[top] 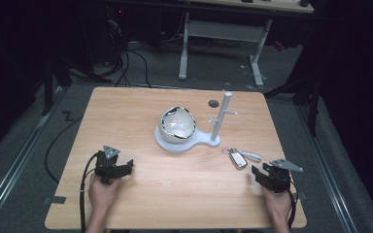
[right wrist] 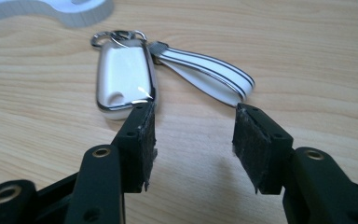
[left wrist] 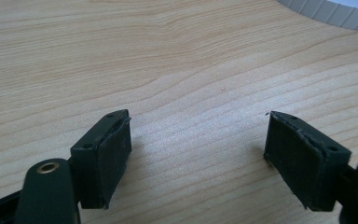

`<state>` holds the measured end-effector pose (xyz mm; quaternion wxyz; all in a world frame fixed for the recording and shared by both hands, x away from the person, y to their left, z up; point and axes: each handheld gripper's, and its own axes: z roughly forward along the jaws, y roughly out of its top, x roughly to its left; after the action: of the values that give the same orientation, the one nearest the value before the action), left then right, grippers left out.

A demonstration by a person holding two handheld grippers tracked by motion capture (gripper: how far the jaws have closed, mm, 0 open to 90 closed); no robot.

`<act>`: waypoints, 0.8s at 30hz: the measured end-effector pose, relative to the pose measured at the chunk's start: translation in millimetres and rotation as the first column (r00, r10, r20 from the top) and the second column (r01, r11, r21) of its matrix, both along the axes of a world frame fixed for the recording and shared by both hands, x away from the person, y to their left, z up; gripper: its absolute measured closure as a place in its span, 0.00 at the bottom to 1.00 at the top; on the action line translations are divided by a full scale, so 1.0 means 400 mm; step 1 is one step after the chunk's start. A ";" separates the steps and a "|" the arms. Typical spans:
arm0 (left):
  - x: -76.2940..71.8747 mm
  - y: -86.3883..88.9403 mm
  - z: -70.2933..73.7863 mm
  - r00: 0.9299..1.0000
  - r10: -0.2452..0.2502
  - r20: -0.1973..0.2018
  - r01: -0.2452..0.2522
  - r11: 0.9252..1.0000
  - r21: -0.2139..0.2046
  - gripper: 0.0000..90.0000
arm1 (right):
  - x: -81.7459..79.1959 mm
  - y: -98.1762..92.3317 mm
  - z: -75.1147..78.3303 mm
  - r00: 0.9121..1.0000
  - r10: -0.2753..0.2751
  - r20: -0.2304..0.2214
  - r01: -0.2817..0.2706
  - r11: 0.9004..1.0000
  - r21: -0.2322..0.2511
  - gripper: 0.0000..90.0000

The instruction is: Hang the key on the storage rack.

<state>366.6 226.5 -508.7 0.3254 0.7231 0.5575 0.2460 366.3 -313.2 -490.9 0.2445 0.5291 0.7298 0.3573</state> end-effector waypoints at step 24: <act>0.000 0.000 0.000 1.000 0.001 0.000 -0.001 1.000 -0.001 0.26 | 0.100 0.123 0.003 0.992 0.120 -0.036 -0.120 0.993 0.003 0.47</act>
<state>366.6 226.6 -508.6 0.3256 0.7228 0.5578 0.2456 406.3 -264.1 -489.5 0.2090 0.4909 0.7644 0.3620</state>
